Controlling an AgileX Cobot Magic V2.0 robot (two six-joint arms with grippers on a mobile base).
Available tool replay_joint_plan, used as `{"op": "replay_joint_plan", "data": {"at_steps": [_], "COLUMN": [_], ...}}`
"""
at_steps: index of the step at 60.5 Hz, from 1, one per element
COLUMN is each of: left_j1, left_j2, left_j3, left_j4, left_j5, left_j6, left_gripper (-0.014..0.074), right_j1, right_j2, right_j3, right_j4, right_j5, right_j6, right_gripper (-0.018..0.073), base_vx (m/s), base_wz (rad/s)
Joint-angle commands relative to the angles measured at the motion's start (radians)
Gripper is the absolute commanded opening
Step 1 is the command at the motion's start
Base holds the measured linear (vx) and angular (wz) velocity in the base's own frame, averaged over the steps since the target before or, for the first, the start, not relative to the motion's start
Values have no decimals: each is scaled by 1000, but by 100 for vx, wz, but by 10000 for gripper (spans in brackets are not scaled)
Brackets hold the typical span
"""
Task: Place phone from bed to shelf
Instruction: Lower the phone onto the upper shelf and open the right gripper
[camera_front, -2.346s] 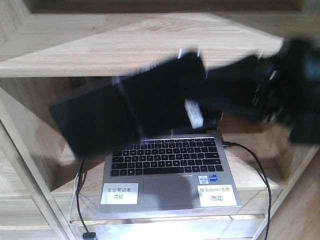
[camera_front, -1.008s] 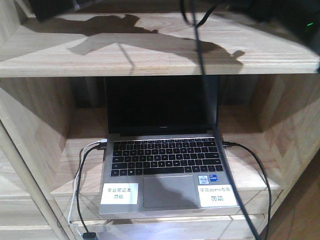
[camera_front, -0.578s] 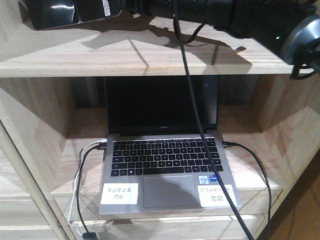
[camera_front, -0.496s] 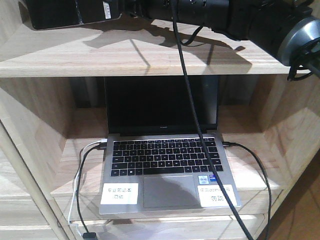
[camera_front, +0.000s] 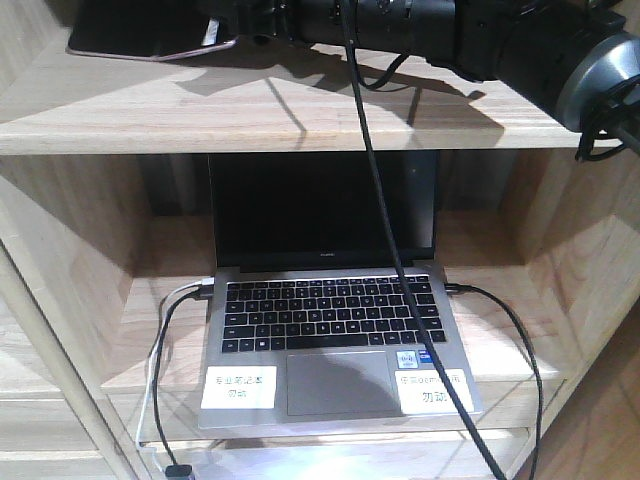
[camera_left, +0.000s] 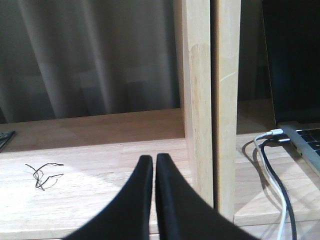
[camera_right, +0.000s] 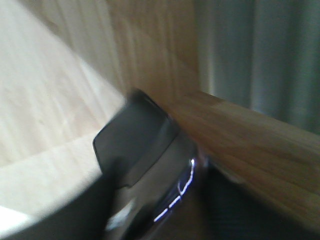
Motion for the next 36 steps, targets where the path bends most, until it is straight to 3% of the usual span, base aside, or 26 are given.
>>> {"op": "replay_joint_plan", "data": {"at_steps": [1, 10, 36], "left_j1": [-2, -2, -2], "left_j2": [-14, -14, -14], "left_j3": [-22, -22, -22], "left_j4": [-9, -9, -9], "left_j5": [-72, -72, -72], "left_j6": [-6, -6, -6], "left_gripper": [1, 1, 1], "right_j1": [-4, -4, -4], "right_j2": [-52, -52, -88], "right_j3": [-33, -33, -33], "right_j4": [27, 17, 13], "right_j5": [-24, -22, -15], "right_j6": [1, 1, 3], "right_gripper": [581, 614, 521], "base_vx": [0, 0, 0], "base_wz": [0, 0, 0]}}
